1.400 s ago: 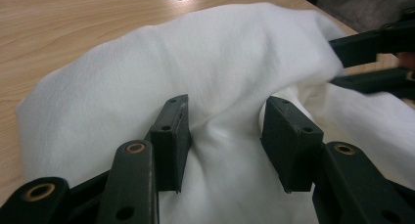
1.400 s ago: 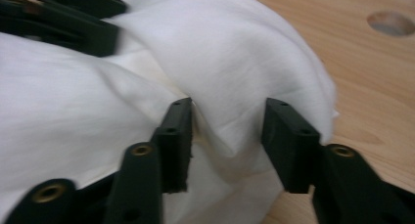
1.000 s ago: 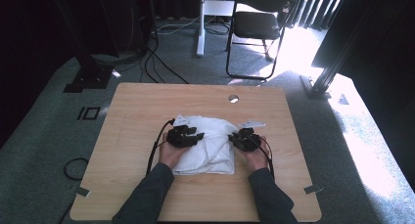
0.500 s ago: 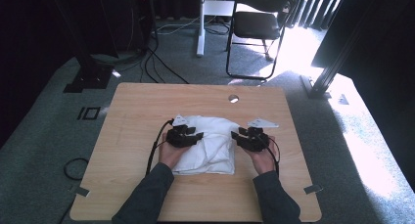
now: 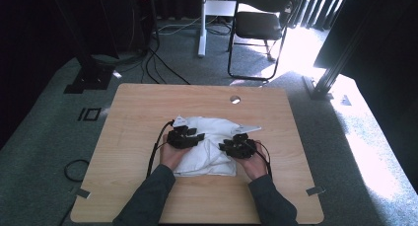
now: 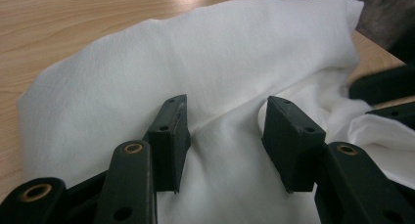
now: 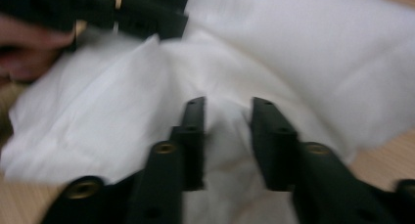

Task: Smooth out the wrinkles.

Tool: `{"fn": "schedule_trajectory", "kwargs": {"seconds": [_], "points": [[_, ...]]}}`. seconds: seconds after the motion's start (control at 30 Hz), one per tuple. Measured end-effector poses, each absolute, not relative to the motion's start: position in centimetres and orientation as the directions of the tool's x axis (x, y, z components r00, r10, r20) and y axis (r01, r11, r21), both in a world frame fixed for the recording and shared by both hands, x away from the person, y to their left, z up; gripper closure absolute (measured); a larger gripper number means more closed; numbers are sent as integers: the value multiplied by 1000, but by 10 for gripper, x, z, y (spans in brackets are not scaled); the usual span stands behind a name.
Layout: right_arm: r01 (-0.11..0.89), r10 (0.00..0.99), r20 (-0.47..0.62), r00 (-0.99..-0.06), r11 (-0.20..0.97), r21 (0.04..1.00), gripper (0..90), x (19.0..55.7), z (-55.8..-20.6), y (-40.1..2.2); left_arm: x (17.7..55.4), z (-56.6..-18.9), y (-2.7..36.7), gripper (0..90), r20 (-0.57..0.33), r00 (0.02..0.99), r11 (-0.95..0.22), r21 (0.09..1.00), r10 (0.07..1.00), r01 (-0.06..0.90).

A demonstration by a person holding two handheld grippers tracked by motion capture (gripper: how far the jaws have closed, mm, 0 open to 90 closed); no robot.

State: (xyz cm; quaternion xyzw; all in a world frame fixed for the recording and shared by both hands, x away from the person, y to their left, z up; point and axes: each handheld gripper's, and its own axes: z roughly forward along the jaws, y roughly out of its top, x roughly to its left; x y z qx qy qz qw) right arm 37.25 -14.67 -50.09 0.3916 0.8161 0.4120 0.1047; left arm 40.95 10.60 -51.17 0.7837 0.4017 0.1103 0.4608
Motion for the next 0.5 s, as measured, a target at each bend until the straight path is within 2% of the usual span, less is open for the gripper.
{"fn": "schedule_trajectory", "kwargs": {"seconds": [0.03, 0.2, 0.23, 0.27, 0.3, 0.33, 0.37, 0.4, 0.43, 0.5], "points": [[538, 726, 96, -681, 407, 738, 778, 362, -500, -154, 410, -512, 106, 526, -203, 652, -249, 810, 731, 531], [547, 758, 27, -652, 445, 709, 780, 347, -502, -172, 411, -512, 107, 525, -209, 647, -241, 810, 733, 535], [555, 781, -1, -625, 446, 702, 730, 343, -500, -180, 411, -512, 107, 525, -210, 648, -241, 810, 732, 535], [555, 781, -1, -625, 446, 702, 730, 343, -500, -180, 411, -512, 107, 525, -210, 648, -241, 810, 732, 535], [544, 794, 29, -607, 388, 744, 655, 343, -493, -187, 410, -512, 107, 523, -203, 650, -247, 810, 733, 532], [544, 794, 29, -607, 388, 744, 655, 343, -493, -187, 410, -512, 107, 521, -203, 650, -247, 810, 733, 532], [518, 797, 91, -598, 297, 802, 584, 346, -483, -190, 410, -512, 106, 521, -203, 648, -246, 810, 734, 533], [518, 797, 91, -598, 297, 802, 584, 346, -483, -190, 410, -512, 106, 521, -203, 648, -246, 810, 734, 533], [493, 780, 136, -611, 240, 837, 535, 352, -476, -185, 410, -512, 106, 521, -208, 646, -241, 810, 734, 535], [482, 768, 140, -625, 240, 843, 513, 359, -474, -173, 411, -512, 107, 521, -218, 643, -231, 810, 734, 539]]}}
